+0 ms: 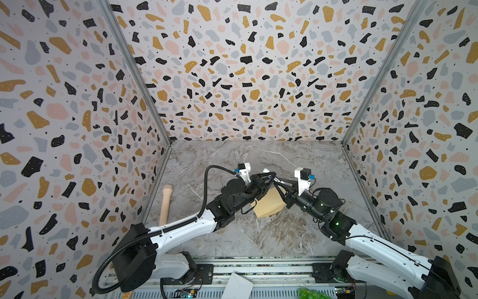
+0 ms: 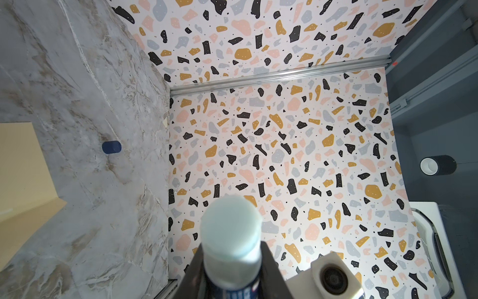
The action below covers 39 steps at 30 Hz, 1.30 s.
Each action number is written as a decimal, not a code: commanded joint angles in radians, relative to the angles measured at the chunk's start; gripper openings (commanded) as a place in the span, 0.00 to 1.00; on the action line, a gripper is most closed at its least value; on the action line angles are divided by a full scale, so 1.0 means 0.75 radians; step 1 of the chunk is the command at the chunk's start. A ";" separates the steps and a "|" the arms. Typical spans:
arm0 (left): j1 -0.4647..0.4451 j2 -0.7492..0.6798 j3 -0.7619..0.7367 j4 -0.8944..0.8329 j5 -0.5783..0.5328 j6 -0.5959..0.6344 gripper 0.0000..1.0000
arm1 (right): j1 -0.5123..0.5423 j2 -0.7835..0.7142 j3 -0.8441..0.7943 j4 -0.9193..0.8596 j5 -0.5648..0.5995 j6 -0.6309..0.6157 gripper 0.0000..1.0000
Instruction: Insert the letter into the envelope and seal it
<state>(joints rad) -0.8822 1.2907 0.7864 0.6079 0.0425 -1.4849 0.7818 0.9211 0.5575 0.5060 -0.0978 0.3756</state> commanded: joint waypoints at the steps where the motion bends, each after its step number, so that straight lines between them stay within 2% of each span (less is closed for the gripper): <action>1: -0.004 0.016 0.033 0.039 -0.009 0.038 0.00 | 0.012 -0.019 0.007 0.067 -0.046 -0.025 0.00; 8: -0.006 0.004 0.051 0.017 -0.029 0.187 0.00 | 0.013 -0.025 0.019 0.033 -0.062 -0.045 0.23; 9: -0.005 -0.002 0.061 -0.004 -0.037 0.222 0.00 | 0.013 -0.028 0.023 0.023 -0.060 -0.047 0.29; 12: -0.004 -0.030 0.081 -0.071 -0.077 0.354 0.00 | 0.013 -0.048 0.037 -0.014 -0.043 -0.050 0.55; 16: -0.003 -0.075 0.104 -0.186 -0.161 0.533 0.00 | 0.013 -0.095 0.061 -0.078 0.001 -0.049 0.73; 21: 0.015 -0.123 0.131 -0.333 -0.242 0.771 0.00 | 0.011 -0.184 0.083 -0.202 0.074 -0.042 0.82; 25: 0.044 -0.155 0.136 -0.441 -0.298 1.005 0.00 | 0.009 -0.274 0.073 -0.351 0.192 0.023 0.87; 29: 0.046 -0.184 0.114 -0.484 -0.346 1.243 0.00 | 0.001 -0.301 0.100 -0.608 0.343 0.224 0.94; 32: 0.046 -0.197 0.100 -0.535 -0.389 1.359 0.00 | -0.009 -0.279 0.121 -0.817 0.430 0.405 0.95; 34: 0.046 -0.199 0.095 -0.558 -0.416 1.403 0.00 | -0.027 -0.246 0.120 -0.914 0.430 0.499 0.95; 39: 0.046 -0.207 0.068 -0.567 -0.463 1.424 0.00 | -0.042 -0.138 0.066 -0.969 0.391 0.710 0.94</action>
<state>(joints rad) -0.8509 1.1580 0.8505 0.1745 -0.2562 -0.4831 0.7528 0.7914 0.6106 -0.1303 0.1791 0.7628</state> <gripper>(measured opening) 0.238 0.945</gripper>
